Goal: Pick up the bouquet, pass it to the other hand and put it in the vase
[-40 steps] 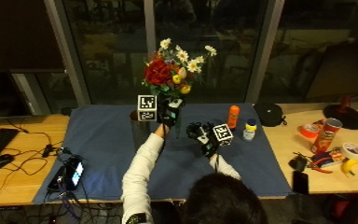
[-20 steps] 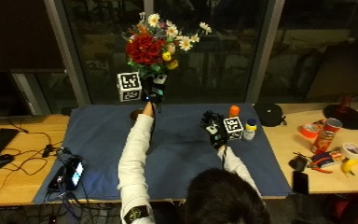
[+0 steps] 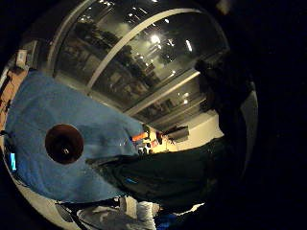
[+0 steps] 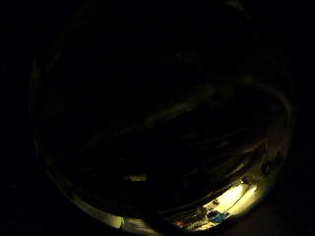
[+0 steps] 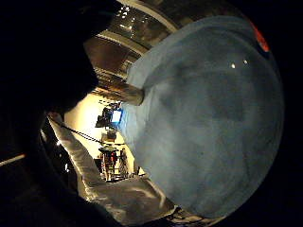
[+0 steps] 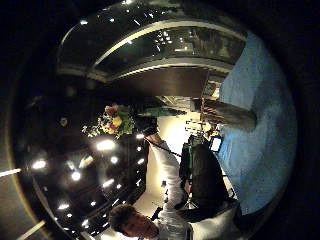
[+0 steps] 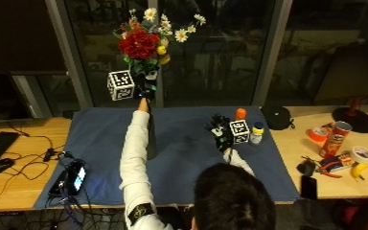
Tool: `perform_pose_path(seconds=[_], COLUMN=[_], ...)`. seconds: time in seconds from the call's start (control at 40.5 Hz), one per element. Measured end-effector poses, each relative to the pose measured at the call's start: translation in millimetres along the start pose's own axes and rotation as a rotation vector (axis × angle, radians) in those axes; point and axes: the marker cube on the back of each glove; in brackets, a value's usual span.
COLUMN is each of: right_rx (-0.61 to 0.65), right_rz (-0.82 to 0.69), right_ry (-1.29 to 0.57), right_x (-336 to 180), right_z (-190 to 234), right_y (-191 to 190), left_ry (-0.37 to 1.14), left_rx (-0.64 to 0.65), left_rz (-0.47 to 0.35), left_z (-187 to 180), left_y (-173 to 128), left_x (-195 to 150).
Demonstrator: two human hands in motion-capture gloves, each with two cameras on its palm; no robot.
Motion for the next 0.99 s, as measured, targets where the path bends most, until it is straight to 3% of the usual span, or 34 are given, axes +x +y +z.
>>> perform_pose_path(seconds=[0.124,0.445,0.568,0.692,0.741,0.815,0.89,0.988], right_rx=[0.068,-0.022,-0.01,-0.089,-0.113,-0.165,-0.148,-0.15], right_rz=[0.144,0.128,0.073,0.209,0.117,-0.019,0.019,0.106], right_ry=[0.104,-0.034,0.067,0.224,0.213,0.032,0.018,0.014], right_x=[28,22,40,68,73,68,82,94], right_z=[-3,8,7,-9,-16,-20,-30,-38], right_y=[-7,3,4,32,37,50,56,64], left_ry=[0.01,-0.017,-0.022,-0.138,-0.173,-0.185,-0.197,-0.247], left_rx=[0.008,0.008,-0.059,-0.305,-0.374,-0.426,-0.424,-0.403], left_rz=[-0.019,-0.065,-0.113,-0.34,-0.427,-0.521,-0.516,-0.439], left_z=[-4,-11,-18,-44,-58,-80,-97,-110], left_y=[-9,-18,-10,45,79,132,168,183], left_x=[-11,-37,-74,-191,-234,-280,-282,-273])
